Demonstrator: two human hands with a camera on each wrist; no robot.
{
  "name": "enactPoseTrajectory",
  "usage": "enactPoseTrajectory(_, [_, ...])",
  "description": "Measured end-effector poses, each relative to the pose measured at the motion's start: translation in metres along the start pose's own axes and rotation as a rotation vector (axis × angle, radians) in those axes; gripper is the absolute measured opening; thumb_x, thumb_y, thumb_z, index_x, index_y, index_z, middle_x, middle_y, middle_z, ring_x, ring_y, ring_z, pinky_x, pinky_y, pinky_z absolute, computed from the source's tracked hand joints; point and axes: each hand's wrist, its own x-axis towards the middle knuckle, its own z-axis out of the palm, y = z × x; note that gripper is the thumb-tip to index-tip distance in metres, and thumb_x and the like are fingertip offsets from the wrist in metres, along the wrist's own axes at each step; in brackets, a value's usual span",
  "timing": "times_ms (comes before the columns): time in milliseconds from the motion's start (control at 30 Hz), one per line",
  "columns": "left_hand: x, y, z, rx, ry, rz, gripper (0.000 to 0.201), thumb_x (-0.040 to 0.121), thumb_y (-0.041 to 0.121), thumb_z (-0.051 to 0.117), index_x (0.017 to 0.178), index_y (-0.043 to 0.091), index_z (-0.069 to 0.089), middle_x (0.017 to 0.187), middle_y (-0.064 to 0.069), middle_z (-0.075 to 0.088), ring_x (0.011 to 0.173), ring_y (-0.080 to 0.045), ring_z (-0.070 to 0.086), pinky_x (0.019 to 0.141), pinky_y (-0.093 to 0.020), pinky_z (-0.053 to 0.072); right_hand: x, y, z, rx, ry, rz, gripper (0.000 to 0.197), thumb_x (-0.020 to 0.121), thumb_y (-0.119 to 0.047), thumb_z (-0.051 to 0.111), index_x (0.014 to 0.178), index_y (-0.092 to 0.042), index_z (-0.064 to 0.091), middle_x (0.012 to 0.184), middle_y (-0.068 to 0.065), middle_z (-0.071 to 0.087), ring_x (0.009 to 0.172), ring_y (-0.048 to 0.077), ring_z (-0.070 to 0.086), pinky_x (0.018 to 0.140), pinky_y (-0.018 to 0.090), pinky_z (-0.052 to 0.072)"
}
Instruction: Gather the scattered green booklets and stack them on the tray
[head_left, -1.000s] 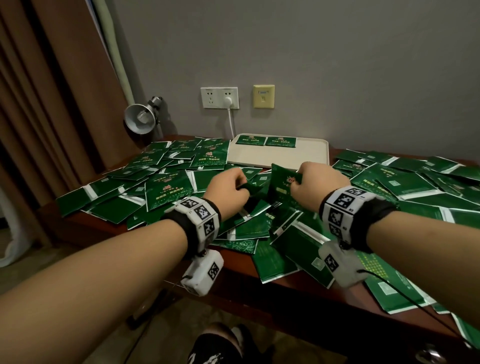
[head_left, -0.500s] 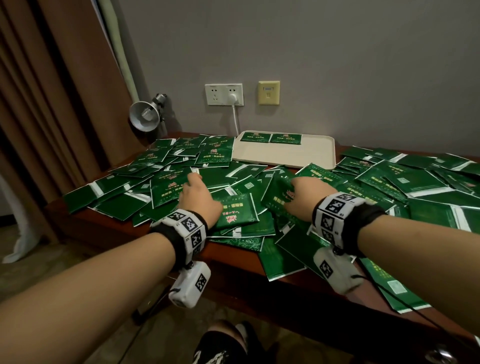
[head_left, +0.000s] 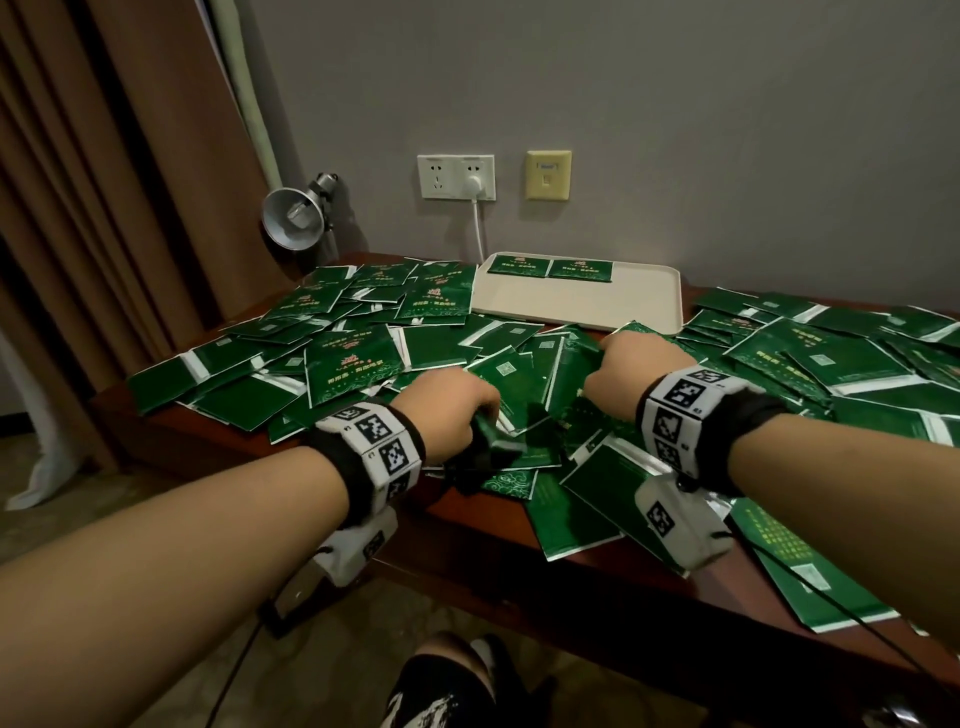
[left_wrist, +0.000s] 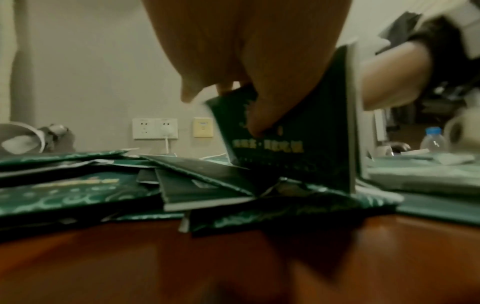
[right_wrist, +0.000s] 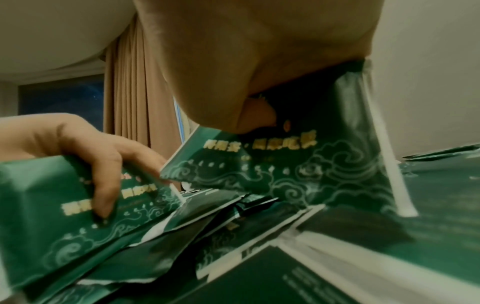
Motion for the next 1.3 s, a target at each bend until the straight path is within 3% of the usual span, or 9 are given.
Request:
enactPoseTrajectory(100, [-0.002, 0.003, -0.008, -0.077, 0.072, 0.068, 0.057, 0.076, -0.016, 0.048, 0.084, 0.034, 0.075, 0.145, 0.017, 0.043, 0.14, -0.014, 0.019, 0.118, -0.051, -0.001, 0.0, -0.002, -0.003, -0.03, -0.042, -0.019, 0.034, 0.084, -0.025, 0.054, 0.116, -0.018, 0.062, 0.109, 0.005, 0.066, 0.093, 0.024, 0.064, 0.08, 0.032, 0.054])
enactPoseTrajectory(167, [-0.001, -0.001, -0.011, -0.084, 0.028, 0.035, 0.068, 0.076, -0.016, 0.049, 0.102, 0.042, 0.072, 0.159, 0.015, 0.016, 0.146, -0.018, 0.002, 0.119, -0.05, -0.004, 0.0, -0.002, -0.002, -0.055, -0.074, -0.043, 0.029, 0.085, -0.025, 0.055, 0.111, -0.017, 0.065, 0.107, 0.007, 0.066, 0.091, 0.026, 0.064, 0.081, 0.033, 0.054])
enactPoseTrajectory(233, [0.003, -0.008, -0.013, 0.023, 0.02, -0.094, 0.076, 0.079, -0.008, 0.059, 0.131, 0.046, 0.053, 0.161, 0.008, 0.003, 0.147, -0.028, 0.002, 0.117, -0.054, 0.007, -0.001, -0.002, 0.0, -0.08, -0.091, -0.061, 0.019, 0.083, -0.026, 0.056, 0.096, -0.014, 0.065, 0.093, 0.007, 0.066, 0.08, 0.026, 0.063, 0.076, 0.032, 0.055])
enactPoseTrajectory(333, [0.005, -0.016, -0.021, -0.009, 0.108, -0.469, 0.063, 0.084, 0.003, 0.062, 0.141, 0.017, 0.038, 0.144, -0.018, 0.034, 0.126, -0.037, 0.043, 0.097, -0.045, 0.043, -0.002, -0.001, 0.004, -0.118, -0.098, -0.059, 0.023, 0.084, -0.03, 0.058, 0.099, -0.013, 0.055, 0.083, 0.002, 0.057, 0.08, 0.025, 0.06, 0.073, 0.033, 0.053])
enactPoseTrajectory(400, [0.003, -0.01, -0.025, -0.09, 0.041, -0.625, 0.048, 0.093, 0.019, 0.055, 0.134, 0.005, 0.036, 0.125, -0.015, 0.053, 0.104, -0.031, 0.057, 0.075, -0.035, 0.046, -0.003, 0.001, 0.011, -0.158, -0.088, -0.064, 0.039, 0.082, -0.036, 0.061, 0.109, -0.013, 0.043, 0.093, 0.003, 0.055, 0.09, 0.028, 0.059, 0.078, 0.037, 0.051])
enactPoseTrajectory(467, [0.003, 0.004, -0.019, -0.074, -0.123, -0.662, 0.074, 0.094, 0.054, 0.047, 0.143, 0.003, 0.026, 0.117, -0.009, 0.057, 0.09, -0.023, 0.059, 0.064, -0.029, 0.045, -0.003, 0.001, 0.02, -0.185, -0.098, -0.099, 0.058, 0.078, -0.045, 0.065, 0.118, -0.015, 0.037, 0.111, 0.007, 0.054, 0.102, 0.03, 0.056, 0.083, 0.04, 0.05])
enactPoseTrajectory(600, [0.008, 0.034, 0.008, -0.043, -0.288, -0.652, 0.114, 0.07, 0.087, 0.044, 0.151, 0.014, 0.008, 0.138, -0.014, 0.049, 0.113, -0.032, 0.057, 0.094, -0.043, 0.049, -0.006, -0.002, 0.035, -0.284, -0.162, -0.178, 0.099, 0.064, -0.068, 0.072, 0.135, -0.013, 0.028, 0.126, 0.011, 0.049, 0.117, 0.031, 0.049, 0.095, 0.041, 0.045])
enactPoseTrajectory(900, [0.007, 0.058, 0.017, -0.074, -0.228, -0.653, 0.08, 0.069, 0.038, 0.076, 0.128, 0.022, 0.024, 0.13, -0.016, 0.031, 0.121, -0.038, 0.041, 0.095, -0.046, 0.042, -0.009, 0.002, 0.035, -0.333, -0.145, -0.248, 0.067, 0.073, -0.048, 0.074, 0.117, -0.013, 0.037, 0.116, 0.012, 0.05, 0.107, 0.031, 0.052, 0.085, 0.04, 0.049])
enactPoseTrajectory(1300, [0.015, 0.027, -0.021, -0.012, -0.024, -0.307, 0.077, 0.069, 0.023, 0.073, 0.129, 0.022, 0.025, 0.12, -0.009, 0.043, 0.111, -0.029, 0.044, 0.092, -0.049, 0.049, 0.009, 0.024, 0.0, -0.251, -0.112, -0.27, 0.058, 0.075, -0.046, 0.071, 0.113, -0.014, 0.041, 0.096, 0.004, 0.057, 0.082, 0.025, 0.059, 0.07, 0.036, 0.054])
